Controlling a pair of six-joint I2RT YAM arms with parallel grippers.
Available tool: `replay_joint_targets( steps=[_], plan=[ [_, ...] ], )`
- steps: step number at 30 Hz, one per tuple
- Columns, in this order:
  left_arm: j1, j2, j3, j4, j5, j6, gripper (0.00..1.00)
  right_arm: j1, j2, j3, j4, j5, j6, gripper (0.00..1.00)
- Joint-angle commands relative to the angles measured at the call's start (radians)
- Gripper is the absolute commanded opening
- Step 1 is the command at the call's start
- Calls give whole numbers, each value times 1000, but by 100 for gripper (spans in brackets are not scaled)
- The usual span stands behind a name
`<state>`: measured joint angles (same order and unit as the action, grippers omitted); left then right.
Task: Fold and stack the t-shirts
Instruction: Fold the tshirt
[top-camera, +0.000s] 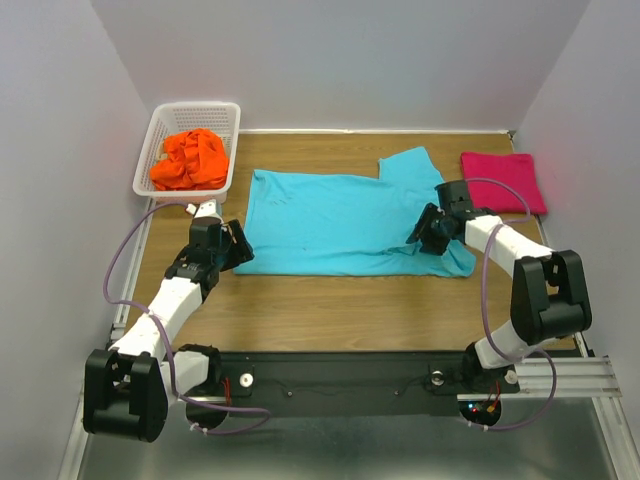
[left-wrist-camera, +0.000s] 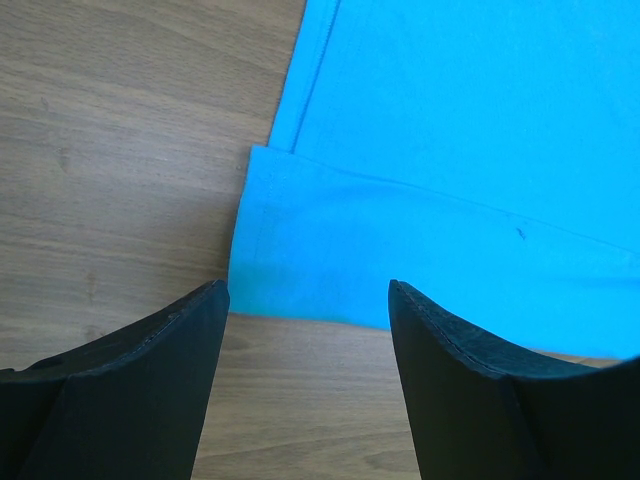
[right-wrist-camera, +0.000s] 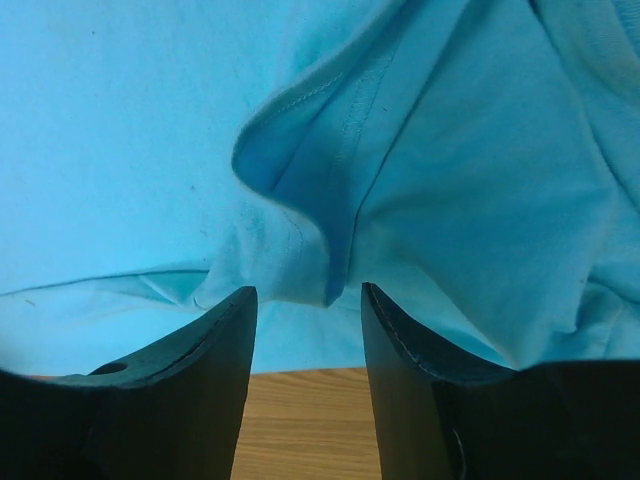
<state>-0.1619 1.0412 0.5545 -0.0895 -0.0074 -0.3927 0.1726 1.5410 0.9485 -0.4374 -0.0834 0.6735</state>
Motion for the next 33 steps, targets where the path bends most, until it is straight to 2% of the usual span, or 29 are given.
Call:
replay_joint_targets(
  steps=[1, 7, 10, 17, 24, 33],
  plan=[
    [-5, -10, 12, 37, 3, 18, 77, 15, 21, -14, 58, -35, 6, 50],
    [-5, -13, 10, 39, 3, 18, 77, 21, 48, -4, 86, -58, 15, 45],
    [-5, -13, 12, 39, 3, 18, 77, 24, 51, 3, 89, -58, 17, 39],
    [-5, -21, 10, 36, -2, 18, 77, 36, 65, 33, 91, -65, 23, 14],
    [-4, -21, 12, 34, -5, 18, 77, 42, 105, 108, 88, -72, 18, 4],
    [-5, -21, 10, 30, -6, 18, 77, 42, 212, 280, 66, -62, -9, 5]
  ],
)
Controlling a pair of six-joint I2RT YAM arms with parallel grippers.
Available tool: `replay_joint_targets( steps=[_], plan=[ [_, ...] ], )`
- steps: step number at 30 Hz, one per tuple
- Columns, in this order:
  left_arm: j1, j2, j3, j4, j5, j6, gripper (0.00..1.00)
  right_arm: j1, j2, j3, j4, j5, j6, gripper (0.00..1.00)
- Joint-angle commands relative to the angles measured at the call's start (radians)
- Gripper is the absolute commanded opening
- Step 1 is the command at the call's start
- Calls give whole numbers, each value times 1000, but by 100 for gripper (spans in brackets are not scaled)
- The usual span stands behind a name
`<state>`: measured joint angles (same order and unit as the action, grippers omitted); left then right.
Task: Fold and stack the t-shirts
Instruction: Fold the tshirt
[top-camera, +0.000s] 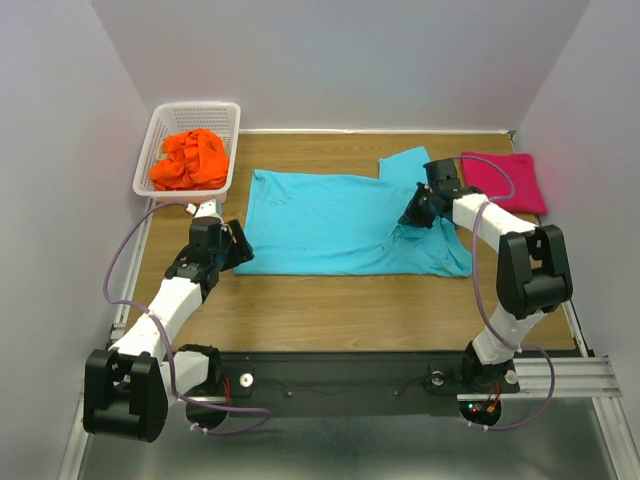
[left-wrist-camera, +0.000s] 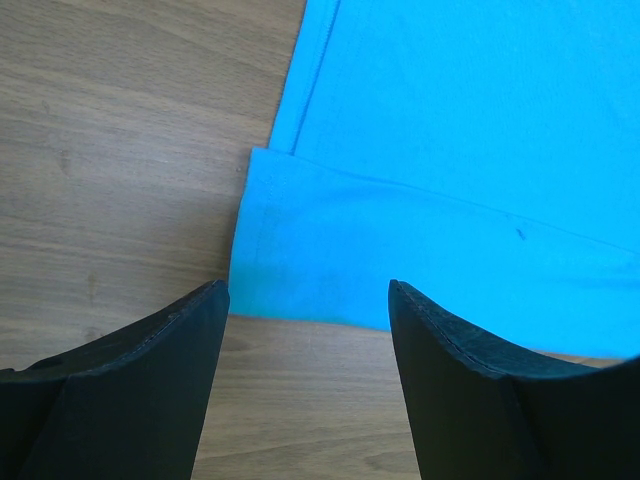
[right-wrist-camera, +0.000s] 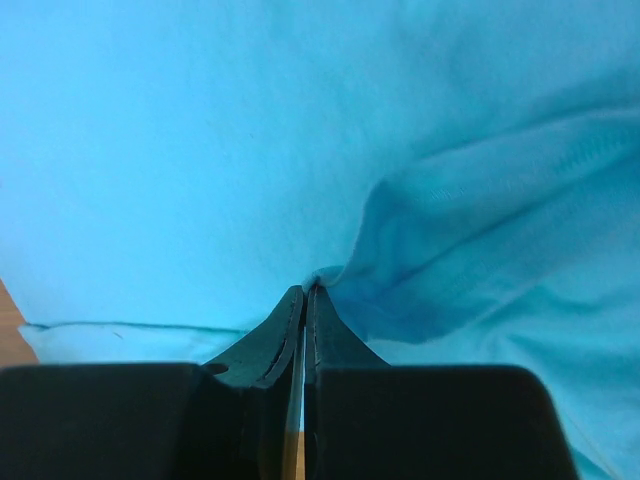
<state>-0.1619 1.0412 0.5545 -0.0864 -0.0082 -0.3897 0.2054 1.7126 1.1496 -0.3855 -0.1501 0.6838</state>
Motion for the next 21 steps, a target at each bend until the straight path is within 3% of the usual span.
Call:
replay_joint_targets(
  steps=[1, 6, 11, 17, 21],
  plan=[
    [-4, -20, 9, 27, -6, 15, 77, 9, 50, 91, 13, 1, -27, 6],
    [-5, -18, 10, 27, -4, 15, 77, 15, 130, 165, -4, -16, -50, 23],
    [-5, -12, 12, 27, 1, 15, 77, 29, 156, 229, -39, 4, -110, 30],
    [-8, -17, 7, 33, 4, 17, 77, 25, 42, 219, -102, 228, -194, 44],
    [-11, -13, 2, 37, 37, 9, 77, -17, -24, 144, -122, 238, -202, 44]
  ],
)
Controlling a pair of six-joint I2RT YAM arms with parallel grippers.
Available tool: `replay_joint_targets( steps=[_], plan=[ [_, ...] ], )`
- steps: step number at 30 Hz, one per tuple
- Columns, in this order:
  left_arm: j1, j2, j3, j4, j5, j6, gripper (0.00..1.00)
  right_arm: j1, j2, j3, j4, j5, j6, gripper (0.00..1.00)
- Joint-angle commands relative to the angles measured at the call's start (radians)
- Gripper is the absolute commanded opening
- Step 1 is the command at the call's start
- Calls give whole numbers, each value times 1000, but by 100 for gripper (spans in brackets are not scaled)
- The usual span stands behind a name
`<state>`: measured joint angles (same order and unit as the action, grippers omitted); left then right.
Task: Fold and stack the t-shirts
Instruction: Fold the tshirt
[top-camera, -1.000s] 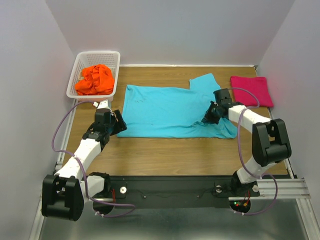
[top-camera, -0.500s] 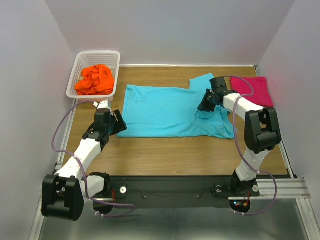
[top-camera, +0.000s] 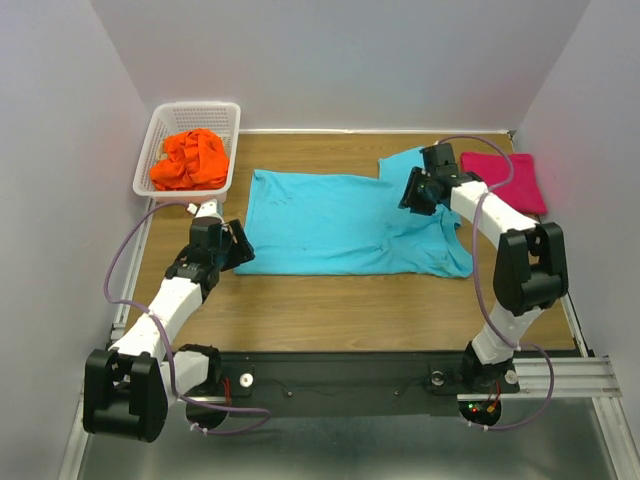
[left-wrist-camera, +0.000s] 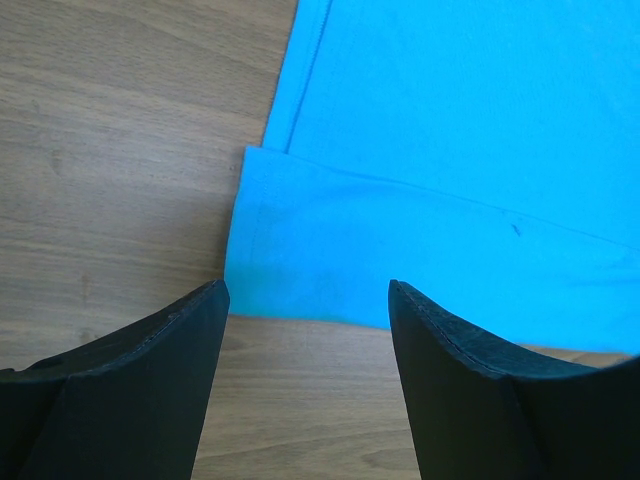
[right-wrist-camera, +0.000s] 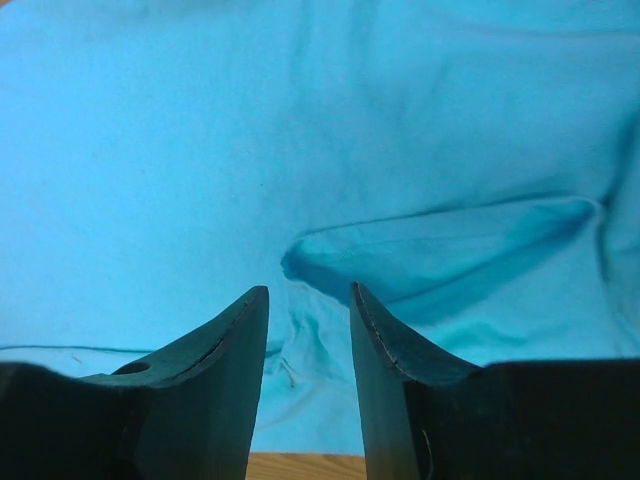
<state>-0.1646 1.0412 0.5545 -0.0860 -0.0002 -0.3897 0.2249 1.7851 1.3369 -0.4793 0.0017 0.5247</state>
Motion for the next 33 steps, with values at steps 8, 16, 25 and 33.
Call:
replay_joint_targets(
  steps=[8, 16, 25, 33],
  plan=[
    [-24, 87, 38, 60, 75, -32, 74, -126, -292, -304, -42, -40, -12, 43],
    [-27, 259, 99, 39, 75, -44, 69, -303, -423, -487, -39, -177, 3, 41],
    [-27, 353, 104, 37, 54, -55, 65, -305, -486, -452, -33, -385, -61, 37],
    [-27, 413, 102, -6, 20, -57, 49, -305, -328, -509, -25, -370, -68, 37]
  ],
)
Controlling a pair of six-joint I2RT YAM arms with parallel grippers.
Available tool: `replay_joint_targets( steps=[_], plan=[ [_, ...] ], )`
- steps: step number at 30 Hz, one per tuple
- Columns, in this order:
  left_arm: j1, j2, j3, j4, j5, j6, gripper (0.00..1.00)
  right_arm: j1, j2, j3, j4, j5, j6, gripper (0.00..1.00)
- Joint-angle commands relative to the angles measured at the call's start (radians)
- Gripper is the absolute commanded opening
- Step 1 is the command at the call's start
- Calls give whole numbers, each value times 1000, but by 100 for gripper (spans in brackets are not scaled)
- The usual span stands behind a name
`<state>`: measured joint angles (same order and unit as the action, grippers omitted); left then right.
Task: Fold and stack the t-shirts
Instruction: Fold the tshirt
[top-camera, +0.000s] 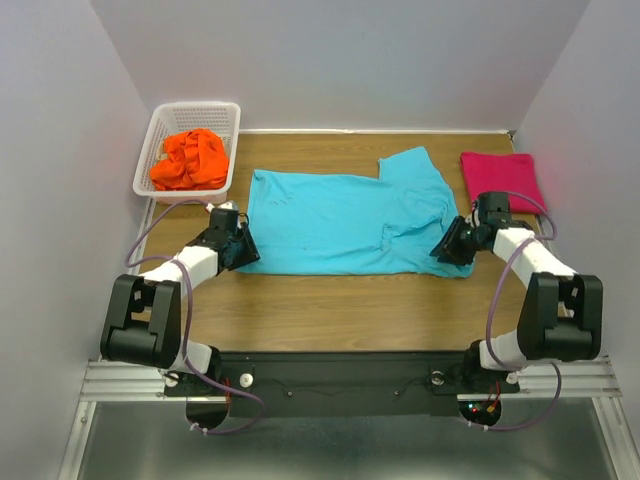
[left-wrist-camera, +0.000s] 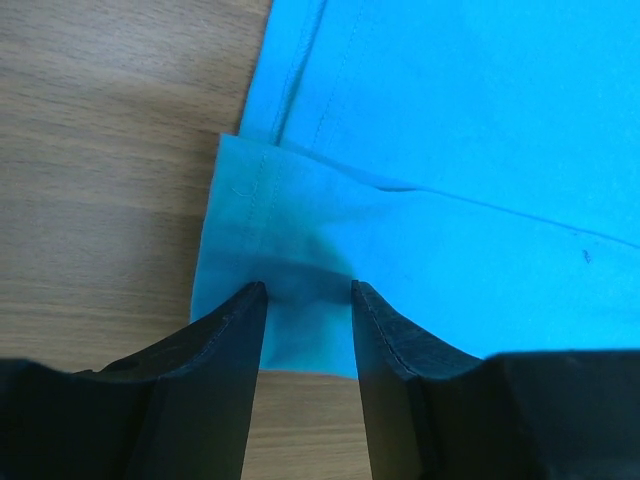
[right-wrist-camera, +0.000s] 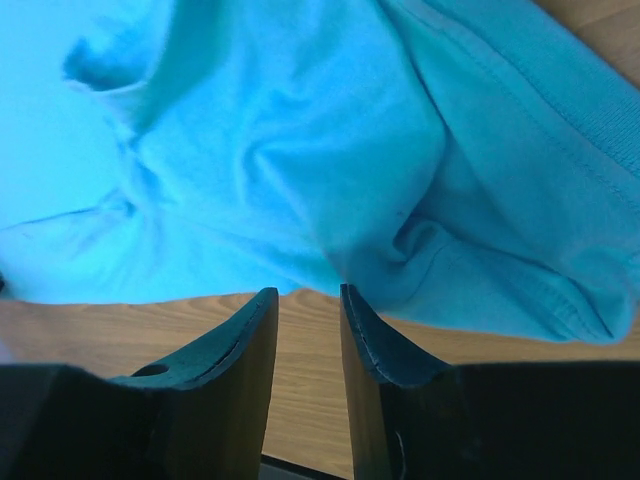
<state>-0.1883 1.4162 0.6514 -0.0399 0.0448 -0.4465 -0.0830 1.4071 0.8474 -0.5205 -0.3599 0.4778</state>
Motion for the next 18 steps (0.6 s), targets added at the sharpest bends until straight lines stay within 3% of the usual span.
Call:
replay_joint_targets(
  steps=[1, 8, 18],
  plan=[
    [-2, 40, 7, -54, -29, 2, 47, 0, 64, -19, 16, 12, -22, 36],
    [-2, 36, 2, -74, -72, 5, 45, -96, 111, 8, 30, 221, -15, 31],
    [-2, 52, 2, -92, -69, 9, 45, -136, 179, 58, 51, 329, -10, 32]
  ],
)
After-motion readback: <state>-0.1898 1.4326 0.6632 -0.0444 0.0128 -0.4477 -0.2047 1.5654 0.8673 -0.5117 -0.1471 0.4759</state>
